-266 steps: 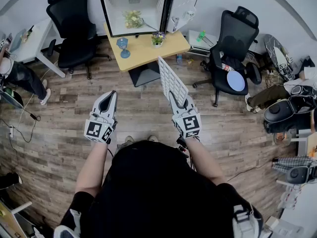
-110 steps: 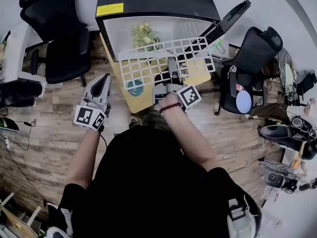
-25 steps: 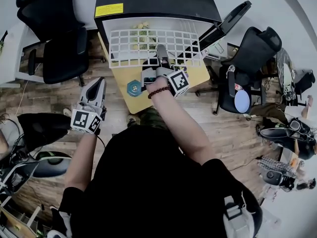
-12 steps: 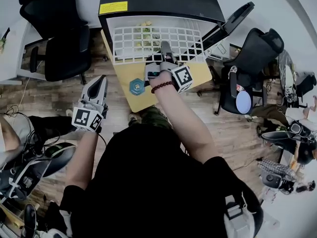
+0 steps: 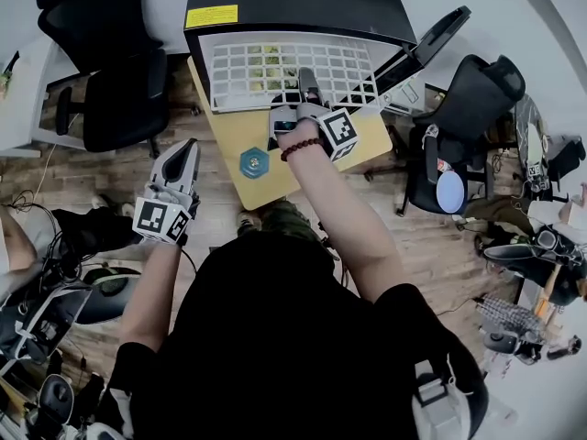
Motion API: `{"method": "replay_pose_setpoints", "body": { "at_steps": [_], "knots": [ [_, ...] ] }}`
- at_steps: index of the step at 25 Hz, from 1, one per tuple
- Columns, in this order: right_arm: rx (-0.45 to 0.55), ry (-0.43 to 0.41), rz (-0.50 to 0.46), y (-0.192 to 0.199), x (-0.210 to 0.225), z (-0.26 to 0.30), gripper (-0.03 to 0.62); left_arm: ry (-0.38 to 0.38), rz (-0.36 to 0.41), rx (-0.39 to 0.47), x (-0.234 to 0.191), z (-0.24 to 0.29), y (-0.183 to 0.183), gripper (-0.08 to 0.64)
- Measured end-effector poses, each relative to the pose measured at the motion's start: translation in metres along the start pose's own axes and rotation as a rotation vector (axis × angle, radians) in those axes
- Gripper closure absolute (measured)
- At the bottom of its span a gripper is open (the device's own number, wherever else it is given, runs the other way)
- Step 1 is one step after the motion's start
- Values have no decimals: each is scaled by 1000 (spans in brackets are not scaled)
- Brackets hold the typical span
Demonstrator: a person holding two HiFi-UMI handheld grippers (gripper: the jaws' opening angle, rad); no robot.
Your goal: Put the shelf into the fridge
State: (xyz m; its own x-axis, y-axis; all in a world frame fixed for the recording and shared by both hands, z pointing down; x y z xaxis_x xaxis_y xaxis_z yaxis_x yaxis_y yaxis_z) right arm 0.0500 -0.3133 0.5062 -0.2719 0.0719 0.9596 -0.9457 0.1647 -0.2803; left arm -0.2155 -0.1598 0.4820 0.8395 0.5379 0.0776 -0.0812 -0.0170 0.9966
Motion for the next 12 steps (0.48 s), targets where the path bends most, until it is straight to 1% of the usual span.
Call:
{"method": "replay_pose_setpoints", "body": {
  "at_steps": [4, 12],
  "knots": [
    [-8, -7, 1, -2, 2, 6, 552, 7, 18, 4, -2, 1, -1, 541],
    [-12, -4, 12, -2, 3, 24, 552, -4, 7, 9, -7, 5, 1, 541]
  ]
}}
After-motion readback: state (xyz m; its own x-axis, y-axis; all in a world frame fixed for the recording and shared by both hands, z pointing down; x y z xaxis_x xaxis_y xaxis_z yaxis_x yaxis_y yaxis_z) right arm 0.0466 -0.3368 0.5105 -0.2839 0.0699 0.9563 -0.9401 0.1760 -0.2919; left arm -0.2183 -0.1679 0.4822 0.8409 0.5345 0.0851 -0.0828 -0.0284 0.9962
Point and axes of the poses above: the fingertips, and each gripper's own axes: z forward along the fingers, x to its right, y out of its underside, the point moved 5 cm from there along -z, backward along the fingers, and after that the axes turned 14 degrees about z, right-handed, at the moved point
